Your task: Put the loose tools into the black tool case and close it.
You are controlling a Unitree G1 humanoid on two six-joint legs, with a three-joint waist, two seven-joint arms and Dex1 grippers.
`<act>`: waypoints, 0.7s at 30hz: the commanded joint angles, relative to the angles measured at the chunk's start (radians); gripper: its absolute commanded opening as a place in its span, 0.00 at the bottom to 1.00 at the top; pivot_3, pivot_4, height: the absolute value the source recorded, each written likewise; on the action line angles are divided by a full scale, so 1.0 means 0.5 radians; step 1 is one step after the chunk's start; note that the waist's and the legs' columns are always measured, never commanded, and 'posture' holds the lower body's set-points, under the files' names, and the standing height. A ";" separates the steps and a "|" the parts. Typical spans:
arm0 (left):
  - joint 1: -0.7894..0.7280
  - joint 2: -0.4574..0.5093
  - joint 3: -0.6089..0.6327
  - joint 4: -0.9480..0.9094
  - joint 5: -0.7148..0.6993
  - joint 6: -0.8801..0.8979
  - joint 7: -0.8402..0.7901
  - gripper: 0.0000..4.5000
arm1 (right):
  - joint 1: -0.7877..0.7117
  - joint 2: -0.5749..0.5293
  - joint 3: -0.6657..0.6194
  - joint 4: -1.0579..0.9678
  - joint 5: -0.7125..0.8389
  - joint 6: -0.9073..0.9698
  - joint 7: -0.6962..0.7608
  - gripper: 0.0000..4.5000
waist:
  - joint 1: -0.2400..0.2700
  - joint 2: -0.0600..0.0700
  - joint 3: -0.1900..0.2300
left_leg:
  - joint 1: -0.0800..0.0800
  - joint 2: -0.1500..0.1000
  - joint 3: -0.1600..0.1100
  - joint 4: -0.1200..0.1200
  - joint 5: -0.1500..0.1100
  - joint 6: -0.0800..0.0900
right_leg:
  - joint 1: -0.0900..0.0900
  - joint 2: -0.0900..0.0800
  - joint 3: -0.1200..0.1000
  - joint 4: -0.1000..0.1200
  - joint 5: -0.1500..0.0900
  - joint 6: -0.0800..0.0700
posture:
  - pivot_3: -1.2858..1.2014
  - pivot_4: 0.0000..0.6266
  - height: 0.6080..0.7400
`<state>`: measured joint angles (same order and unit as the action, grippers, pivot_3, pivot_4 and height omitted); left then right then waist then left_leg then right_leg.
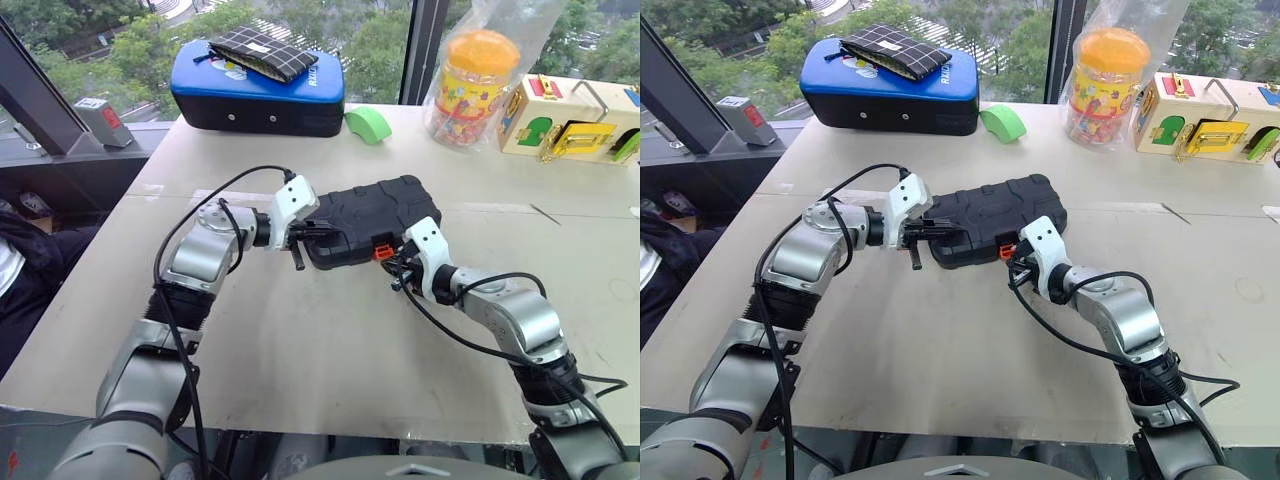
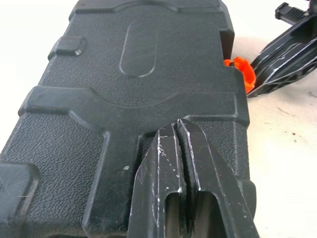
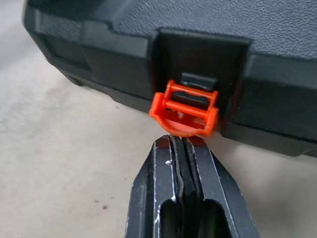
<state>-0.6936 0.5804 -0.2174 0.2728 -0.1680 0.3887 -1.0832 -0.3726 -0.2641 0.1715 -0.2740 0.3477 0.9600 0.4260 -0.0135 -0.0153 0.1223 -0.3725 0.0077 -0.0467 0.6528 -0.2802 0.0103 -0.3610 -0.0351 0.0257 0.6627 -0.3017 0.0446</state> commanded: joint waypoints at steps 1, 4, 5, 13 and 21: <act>0.071 -0.018 -0.112 0.187 0.159 0.041 0.068 0.01 | -0.046 0.043 -0.096 -0.122 0.069 -0.028 -0.014 0.00 | 0.000 0.002 0.000 | 0.002 -0.001 -0.001 0.000 0.000 0.000 | 0.001 0.000 0.000 0.000 0.000 0.000 | 0.52 0.24 1.00; 0.083 -0.032 -0.120 0.197 0.173 0.031 0.068 0.01 | -0.057 0.048 -0.125 -0.135 0.066 -0.030 -0.034 0.00 | 0.000 0.003 -0.001 | 0.007 -0.003 -0.004 0.000 0.000 0.000 | 0.003 0.000 0.001 0.001 0.000 0.000 | 0.52 0.24 1.00; 0.085 -0.033 -0.123 0.200 0.179 0.030 0.066 0.01 | -0.062 0.055 -0.136 -0.142 0.074 -0.025 -0.037 0.00 | 0.001 0.003 0.000 | 0.007 -0.003 -0.005 0.000 0.000 0.000 | 0.003 0.000 0.001 0.001 0.000 0.000 | 0.52 0.24 1.00; 0.102 -0.046 -0.141 0.205 0.217 0.020 0.064 0.01 | -0.113 0.077 -0.140 -0.131 0.074 -0.027 -0.066 0.00 | 0.001 0.004 -0.001 | 0.007 -0.003 -0.006 0.000 0.000 0.000 | 0.004 0.000 0.001 0.001 0.000 0.000 | 0.52 0.24 1.00; 0.116 -0.045 -0.145 0.190 0.229 0.030 0.056 0.01 | -0.203 0.088 -0.139 -0.144 0.087 -0.001 -0.068 0.00 | 0.001 0.007 -0.002 | 0.010 -0.004 -0.007 -0.001 0.000 0.000 | 0.005 0.000 0.003 0.001 0.000 0.000 | 0.52 0.24 1.00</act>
<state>-0.6869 0.5602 -0.2151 0.2879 -0.1290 0.3624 -1.0726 -0.4399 -0.2211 0.1369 -0.3023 0.3812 0.9789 0.4022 -0.0131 -0.0117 0.1215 -0.3669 0.0057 -0.0506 0.6523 -0.2801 0.0104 -0.3577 -0.0349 0.0271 0.6632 -0.3017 0.0446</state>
